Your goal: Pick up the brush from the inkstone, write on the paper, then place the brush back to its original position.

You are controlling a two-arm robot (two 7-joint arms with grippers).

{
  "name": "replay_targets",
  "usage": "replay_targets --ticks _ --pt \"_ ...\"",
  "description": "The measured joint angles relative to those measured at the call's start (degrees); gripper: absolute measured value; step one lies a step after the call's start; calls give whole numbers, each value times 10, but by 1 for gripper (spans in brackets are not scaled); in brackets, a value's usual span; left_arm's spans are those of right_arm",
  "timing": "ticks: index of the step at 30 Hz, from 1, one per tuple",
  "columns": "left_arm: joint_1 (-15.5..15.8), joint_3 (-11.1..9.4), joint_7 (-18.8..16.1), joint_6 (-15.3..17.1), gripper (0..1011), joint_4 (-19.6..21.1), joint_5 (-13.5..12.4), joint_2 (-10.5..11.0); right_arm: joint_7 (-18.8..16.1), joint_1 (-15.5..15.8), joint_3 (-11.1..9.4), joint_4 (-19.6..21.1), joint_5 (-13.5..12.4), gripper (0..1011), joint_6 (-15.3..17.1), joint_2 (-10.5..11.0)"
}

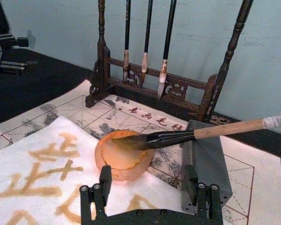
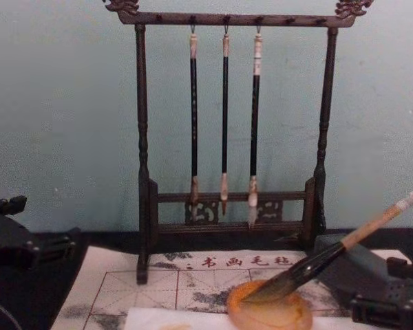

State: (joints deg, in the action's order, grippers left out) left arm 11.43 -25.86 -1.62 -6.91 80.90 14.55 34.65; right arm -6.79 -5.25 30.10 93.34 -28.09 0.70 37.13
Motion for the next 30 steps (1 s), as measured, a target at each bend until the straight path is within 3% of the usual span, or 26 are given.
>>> replay_targets --ticks 30 --pt "0 0 0 0 1001 0 0 0 0 0 0 0 0 1000 0 0"
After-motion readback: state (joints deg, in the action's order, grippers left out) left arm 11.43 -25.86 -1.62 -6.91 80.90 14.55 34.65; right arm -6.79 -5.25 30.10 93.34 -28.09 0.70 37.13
